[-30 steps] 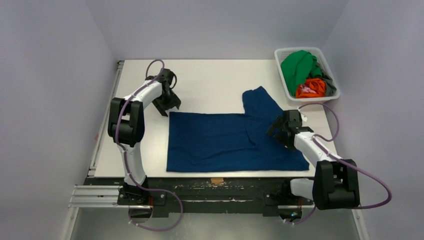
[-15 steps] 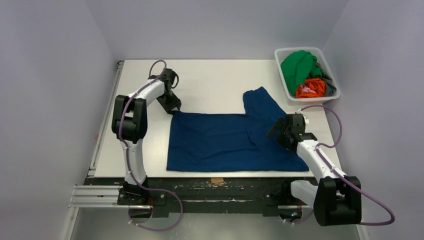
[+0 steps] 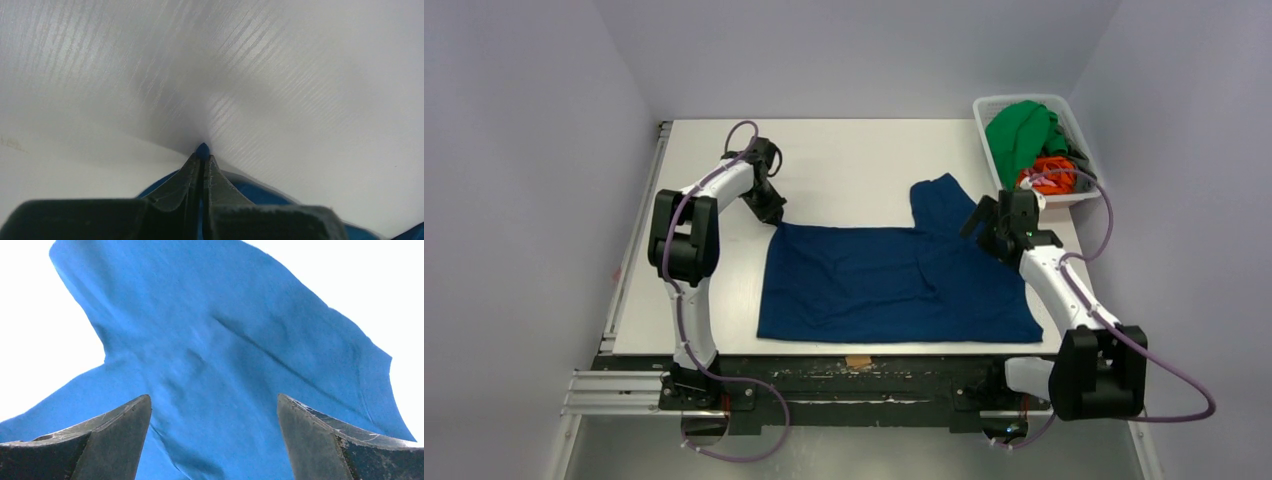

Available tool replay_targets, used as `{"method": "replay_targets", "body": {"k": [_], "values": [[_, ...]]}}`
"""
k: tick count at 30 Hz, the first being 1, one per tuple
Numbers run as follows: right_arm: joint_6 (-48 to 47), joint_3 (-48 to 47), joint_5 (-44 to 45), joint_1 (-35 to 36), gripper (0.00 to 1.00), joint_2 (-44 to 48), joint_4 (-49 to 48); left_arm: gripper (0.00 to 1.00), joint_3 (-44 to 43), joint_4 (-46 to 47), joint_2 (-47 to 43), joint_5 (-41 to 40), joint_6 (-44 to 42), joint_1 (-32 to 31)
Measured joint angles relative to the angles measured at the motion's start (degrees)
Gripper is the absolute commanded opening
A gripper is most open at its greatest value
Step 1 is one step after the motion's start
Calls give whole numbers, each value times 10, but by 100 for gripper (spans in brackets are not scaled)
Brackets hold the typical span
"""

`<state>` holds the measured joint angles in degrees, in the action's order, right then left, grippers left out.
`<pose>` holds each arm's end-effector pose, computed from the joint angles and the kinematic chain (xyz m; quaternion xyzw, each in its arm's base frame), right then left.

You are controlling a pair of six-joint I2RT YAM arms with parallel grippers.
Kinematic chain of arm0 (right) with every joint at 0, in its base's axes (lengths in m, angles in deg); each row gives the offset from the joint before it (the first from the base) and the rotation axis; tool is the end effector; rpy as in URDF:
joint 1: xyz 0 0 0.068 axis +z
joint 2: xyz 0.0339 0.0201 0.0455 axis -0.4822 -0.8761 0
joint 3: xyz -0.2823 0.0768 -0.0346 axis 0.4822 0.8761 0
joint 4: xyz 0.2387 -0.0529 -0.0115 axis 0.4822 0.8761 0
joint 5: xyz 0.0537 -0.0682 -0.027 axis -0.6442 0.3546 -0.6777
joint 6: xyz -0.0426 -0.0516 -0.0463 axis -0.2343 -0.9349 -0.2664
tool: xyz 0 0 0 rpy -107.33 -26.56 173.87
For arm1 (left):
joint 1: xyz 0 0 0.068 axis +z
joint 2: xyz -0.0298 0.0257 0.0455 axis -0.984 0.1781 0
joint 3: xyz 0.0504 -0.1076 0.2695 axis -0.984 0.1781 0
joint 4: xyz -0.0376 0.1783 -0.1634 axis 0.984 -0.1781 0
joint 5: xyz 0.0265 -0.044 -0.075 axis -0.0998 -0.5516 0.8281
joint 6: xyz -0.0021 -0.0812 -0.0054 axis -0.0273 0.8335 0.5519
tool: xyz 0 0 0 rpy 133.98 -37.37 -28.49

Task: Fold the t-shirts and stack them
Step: Grab the side of the flattened tshirt furthest away from the robot with both arms

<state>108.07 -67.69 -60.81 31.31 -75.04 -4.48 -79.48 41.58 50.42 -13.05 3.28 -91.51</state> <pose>0.2367 0.0006 0.2273 0.2912 0.8920 0.0497 0.3421 0.4212 -0.0841 0.1593 -0.3549 0.9257 -0.0474 0.1218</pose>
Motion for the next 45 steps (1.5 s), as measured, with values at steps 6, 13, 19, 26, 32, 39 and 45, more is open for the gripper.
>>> {"method": "replay_targets", "body": {"k": [6, 13, 19, 26, 32, 39, 45], "values": [[-15, -153, -14, 1, 87, -146, -52, 0, 8, 6, -6, 0, -9, 0], [-44, -438, 36, 41, 81, -408, -21, 0, 25, 2, -18, -2, -28, -4], [-56, -656, 121, 88, 78, -600, 54, 0, 26, -10, -25, -10, -42, -4], [-56, -722, 153, 97, 75, -691, 104, 0, 26, -23, -41, -19, -48, -4], [-47, -724, 161, 94, 55, -694, 107, 0, 26, -28, -45, -23, -49, -7], [-38, -689, 181, 94, 14, -676, 90, 0, 26, -31, -45, -24, -49, -7], [-44, -686, 190, 94, 0, -673, 85, 0, 26, -31, -45, -24, -50, -8]]}}
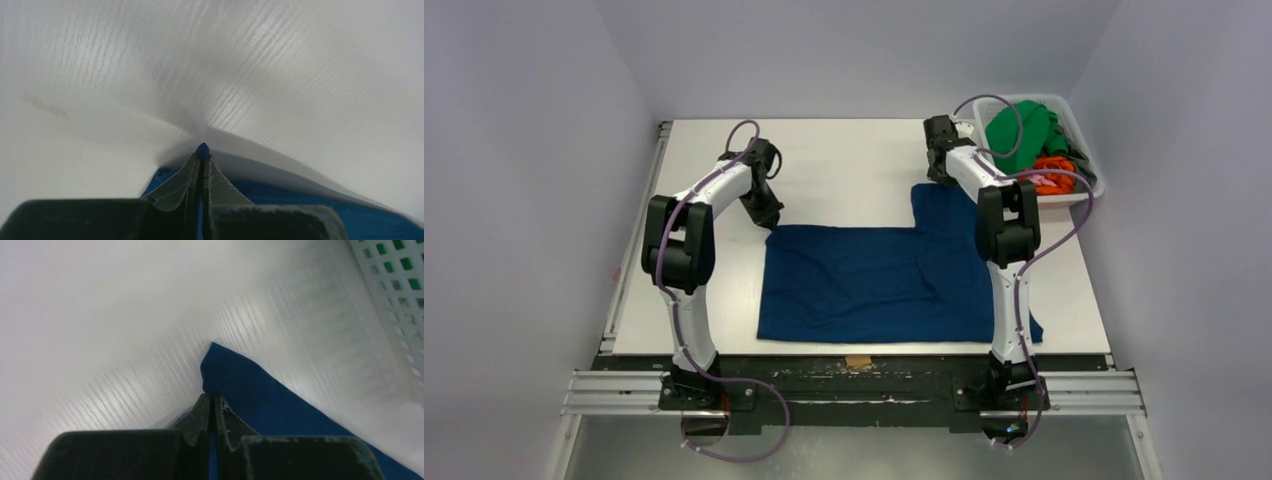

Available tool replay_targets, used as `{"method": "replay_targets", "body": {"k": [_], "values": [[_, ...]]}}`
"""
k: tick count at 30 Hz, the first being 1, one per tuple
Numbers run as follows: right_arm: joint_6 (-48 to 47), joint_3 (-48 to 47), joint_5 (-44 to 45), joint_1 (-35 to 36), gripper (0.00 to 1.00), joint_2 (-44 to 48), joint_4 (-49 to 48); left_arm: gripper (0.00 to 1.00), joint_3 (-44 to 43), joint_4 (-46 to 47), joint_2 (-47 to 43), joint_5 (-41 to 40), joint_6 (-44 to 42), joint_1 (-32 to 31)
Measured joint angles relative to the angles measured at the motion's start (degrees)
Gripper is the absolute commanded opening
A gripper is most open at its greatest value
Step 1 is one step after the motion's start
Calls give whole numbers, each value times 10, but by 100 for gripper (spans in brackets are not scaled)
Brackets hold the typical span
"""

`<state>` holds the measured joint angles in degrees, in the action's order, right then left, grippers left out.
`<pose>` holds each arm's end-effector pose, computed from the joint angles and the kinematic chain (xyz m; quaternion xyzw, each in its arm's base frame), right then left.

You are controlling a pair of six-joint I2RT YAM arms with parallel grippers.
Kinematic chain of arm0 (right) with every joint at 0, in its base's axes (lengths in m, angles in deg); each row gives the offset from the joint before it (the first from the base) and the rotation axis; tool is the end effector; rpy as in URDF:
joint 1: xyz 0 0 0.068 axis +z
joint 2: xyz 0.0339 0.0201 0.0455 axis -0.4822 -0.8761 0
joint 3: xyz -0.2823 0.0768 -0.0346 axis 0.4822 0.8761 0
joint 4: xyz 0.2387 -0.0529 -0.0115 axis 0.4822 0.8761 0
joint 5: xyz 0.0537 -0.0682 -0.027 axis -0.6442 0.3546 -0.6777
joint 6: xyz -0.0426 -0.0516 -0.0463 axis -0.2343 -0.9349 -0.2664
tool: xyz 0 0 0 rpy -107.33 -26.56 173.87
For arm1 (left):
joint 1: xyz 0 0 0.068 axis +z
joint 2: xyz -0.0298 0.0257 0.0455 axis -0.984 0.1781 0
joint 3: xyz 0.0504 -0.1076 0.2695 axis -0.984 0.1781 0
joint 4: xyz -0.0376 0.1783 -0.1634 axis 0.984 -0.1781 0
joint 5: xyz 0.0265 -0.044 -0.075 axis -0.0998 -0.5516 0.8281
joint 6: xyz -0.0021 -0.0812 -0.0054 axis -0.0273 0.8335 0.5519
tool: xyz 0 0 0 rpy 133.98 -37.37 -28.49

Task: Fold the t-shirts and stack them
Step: Grab the side of the flattened tshirt furthest away from the robot with both arms, then fold the other side of the tshirt into a rectangle

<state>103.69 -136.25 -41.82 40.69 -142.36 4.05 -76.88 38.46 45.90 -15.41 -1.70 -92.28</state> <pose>0.5249 0.0777 0.1626 0.2225 0.9091 -0.1076 0.3354 0.4003 -0.0824 0.1771 -0.3103 0.9422 -0.0199 0.1248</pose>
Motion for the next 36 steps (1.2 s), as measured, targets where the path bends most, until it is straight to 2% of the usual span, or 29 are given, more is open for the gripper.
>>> {"method": "replay_targets", "body": {"k": [3, 9, 16, 28, 36], "values": [[-6, 49, 3, 0, 0, 37, -22, 0, 0, -1, -3, 0, 0, -2], [-36, 198, 2, 0, 0, 199, -98, 0, 5, 0, -38, 0, 0, -17], [-45, 351, -14, 2, 0, 358, -145, 0, 59, 12, -102, 0, 0, -33], [-28, 537, -4, 27, 0, 627, -70, 0, 205, 48, -190, 2, 1, -49], [-11, 606, -5, 27, 0, 776, -3, 0, 262, 64, -257, -3, 1, -53]]}}
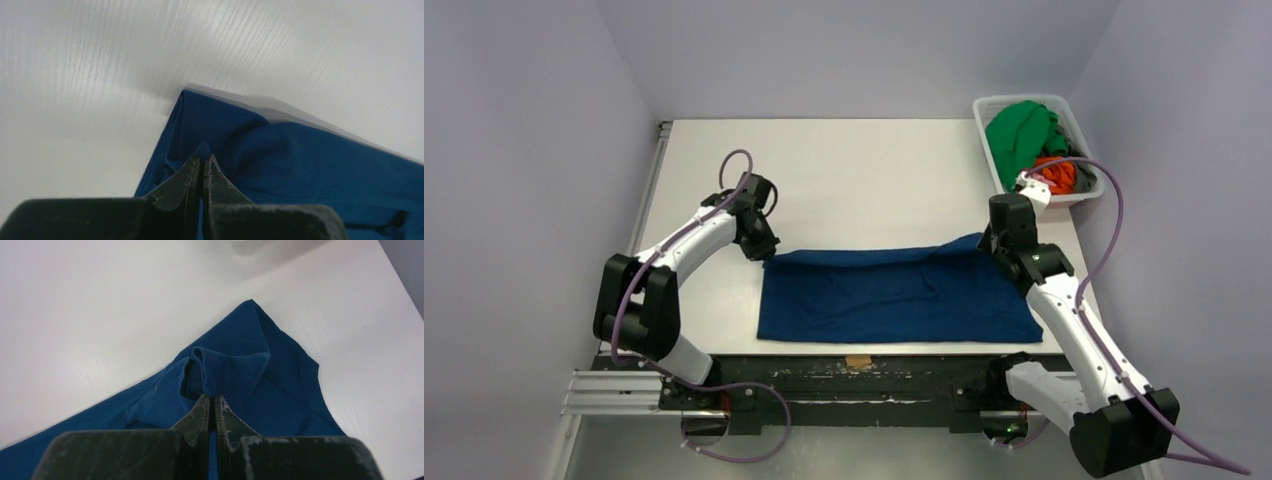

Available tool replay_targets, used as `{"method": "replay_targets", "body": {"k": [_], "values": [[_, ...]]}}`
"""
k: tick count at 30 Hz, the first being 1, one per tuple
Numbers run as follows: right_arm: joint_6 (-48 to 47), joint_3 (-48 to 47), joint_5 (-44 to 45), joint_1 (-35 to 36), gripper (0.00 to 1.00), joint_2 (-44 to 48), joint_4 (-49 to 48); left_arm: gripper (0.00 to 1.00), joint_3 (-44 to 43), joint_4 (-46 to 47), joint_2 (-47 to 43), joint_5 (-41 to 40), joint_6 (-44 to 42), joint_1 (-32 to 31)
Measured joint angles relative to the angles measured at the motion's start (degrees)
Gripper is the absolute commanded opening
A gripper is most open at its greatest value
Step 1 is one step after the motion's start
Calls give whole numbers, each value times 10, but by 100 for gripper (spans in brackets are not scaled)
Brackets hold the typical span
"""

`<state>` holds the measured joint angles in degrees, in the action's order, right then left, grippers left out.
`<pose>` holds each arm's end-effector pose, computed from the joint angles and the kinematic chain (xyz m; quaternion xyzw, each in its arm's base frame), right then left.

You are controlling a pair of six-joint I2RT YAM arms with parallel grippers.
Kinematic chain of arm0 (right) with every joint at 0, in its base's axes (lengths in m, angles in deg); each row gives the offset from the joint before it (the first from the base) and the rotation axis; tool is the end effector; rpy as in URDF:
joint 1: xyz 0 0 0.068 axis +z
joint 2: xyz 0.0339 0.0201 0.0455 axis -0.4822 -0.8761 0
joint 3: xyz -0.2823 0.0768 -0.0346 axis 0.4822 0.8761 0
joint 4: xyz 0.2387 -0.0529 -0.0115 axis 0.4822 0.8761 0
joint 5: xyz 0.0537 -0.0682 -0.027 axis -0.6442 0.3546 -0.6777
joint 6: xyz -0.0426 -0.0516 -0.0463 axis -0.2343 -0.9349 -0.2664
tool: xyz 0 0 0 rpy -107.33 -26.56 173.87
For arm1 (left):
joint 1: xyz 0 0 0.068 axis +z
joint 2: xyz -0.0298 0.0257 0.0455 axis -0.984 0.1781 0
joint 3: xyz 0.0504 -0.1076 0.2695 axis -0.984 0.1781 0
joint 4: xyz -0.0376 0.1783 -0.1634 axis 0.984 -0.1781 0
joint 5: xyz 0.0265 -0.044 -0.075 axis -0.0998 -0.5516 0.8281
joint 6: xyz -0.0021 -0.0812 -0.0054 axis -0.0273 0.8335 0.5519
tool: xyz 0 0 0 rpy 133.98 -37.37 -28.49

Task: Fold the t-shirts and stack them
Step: Fold the other side of the tshirt into a rectangle

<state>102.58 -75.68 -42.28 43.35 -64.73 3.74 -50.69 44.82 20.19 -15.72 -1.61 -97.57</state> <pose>0.2061 0.0210 0.3007 0.2165 0.8611 -0.0356 0.4586 0.2861 -0.0848 0.2087 -0.2679 0.9474 -0.0515 0.1675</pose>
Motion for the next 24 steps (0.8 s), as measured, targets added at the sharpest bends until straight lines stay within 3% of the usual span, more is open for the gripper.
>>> {"method": "replay_targets", "body": {"k": [10, 13, 18, 20, 24], "values": [[32, 97, -2, 0, 0, 96, 73, 2, 56, 15, -46, -6, 0, 0], [47, 123, -2, 0, 18, 139, 96, 6, 70, 21, -50, -5, 0, 0], [97, 138, -9, 0, 32, 175, 137, 30, 81, 23, -59, -7, 3, 0], [119, 137, -9, 0, 46, 185, 162, 40, 84, 20, -71, -13, 4, 0], [153, 129, -4, 0, 71, 243, 209, 73, 101, 1, -134, -40, 5, 0]]}}
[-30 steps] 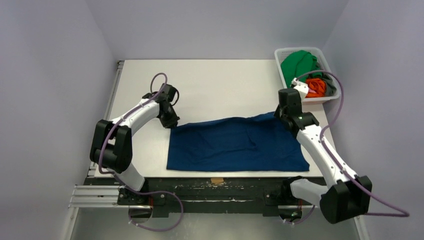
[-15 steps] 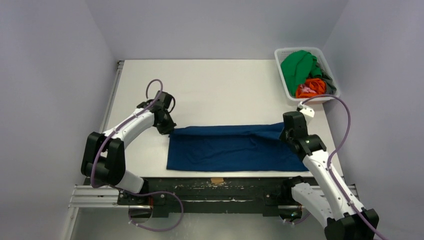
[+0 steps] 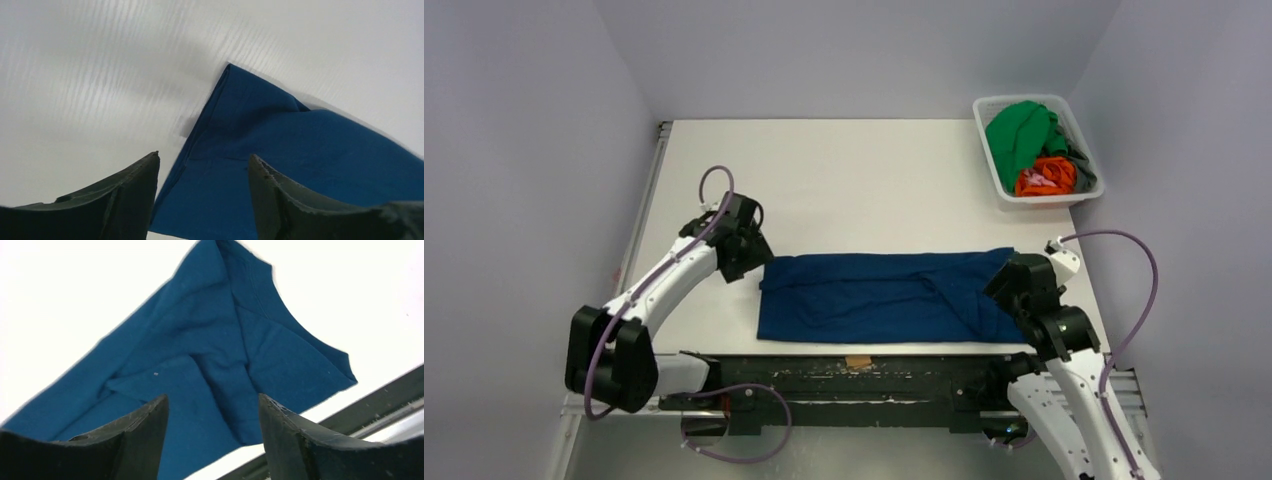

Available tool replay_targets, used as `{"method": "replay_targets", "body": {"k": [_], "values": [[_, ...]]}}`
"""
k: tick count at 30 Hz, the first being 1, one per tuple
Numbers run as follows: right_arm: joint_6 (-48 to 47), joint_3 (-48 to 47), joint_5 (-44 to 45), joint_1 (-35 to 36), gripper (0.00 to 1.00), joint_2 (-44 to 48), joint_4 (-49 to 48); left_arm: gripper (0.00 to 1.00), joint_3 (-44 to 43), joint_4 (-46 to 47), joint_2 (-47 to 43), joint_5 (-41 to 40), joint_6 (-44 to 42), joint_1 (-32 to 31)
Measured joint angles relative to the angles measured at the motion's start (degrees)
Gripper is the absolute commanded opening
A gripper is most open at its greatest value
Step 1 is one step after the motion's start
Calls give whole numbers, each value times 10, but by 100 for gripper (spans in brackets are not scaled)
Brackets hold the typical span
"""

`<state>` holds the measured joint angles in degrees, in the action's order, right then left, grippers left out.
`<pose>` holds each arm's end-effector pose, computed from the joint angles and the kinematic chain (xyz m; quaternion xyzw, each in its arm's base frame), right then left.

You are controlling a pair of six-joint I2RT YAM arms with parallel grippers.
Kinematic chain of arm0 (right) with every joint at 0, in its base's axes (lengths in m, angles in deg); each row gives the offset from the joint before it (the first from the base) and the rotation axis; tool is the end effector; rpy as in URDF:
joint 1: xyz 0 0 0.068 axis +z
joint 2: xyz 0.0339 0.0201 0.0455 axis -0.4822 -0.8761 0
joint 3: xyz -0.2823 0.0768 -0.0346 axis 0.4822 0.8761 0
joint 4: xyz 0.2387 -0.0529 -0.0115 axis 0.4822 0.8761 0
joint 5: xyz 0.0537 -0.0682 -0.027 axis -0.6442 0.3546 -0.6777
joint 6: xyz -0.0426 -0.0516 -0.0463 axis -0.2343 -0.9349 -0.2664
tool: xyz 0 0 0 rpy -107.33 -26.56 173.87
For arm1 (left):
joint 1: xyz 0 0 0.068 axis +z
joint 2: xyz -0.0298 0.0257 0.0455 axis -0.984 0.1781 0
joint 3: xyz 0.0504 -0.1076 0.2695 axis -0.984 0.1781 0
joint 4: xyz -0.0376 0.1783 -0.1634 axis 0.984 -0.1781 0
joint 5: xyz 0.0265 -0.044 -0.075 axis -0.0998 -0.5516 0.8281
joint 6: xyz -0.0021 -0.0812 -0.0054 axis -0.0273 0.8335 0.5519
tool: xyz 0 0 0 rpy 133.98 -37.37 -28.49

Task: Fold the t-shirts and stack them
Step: Fold the other side of the tshirt into a rectangle

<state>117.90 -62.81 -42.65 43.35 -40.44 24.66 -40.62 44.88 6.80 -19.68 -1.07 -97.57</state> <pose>0.0963 -0.0071 0.2456 0.3199 0.8601 -0.0151 0.3971 0.2344 -0.0631 0.2183 -0.2783 0.9365 -0.0400 0.2095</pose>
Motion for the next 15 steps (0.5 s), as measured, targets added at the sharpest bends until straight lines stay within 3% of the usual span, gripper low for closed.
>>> {"method": "replay_targets", "body": {"k": [5, 10, 15], "values": [[7, -7, -3, 0, 79, 78, -14, 100, 25, -16, -119, -12, 8, 0], [2, 18, -50, 0, 82, 56, -101, 100, 51, 59, -155, 66, 3, 0], [-11, 32, -96, 0, 82, -101, -182, 100, 47, 149, -29, 170, -7, -18]]}}
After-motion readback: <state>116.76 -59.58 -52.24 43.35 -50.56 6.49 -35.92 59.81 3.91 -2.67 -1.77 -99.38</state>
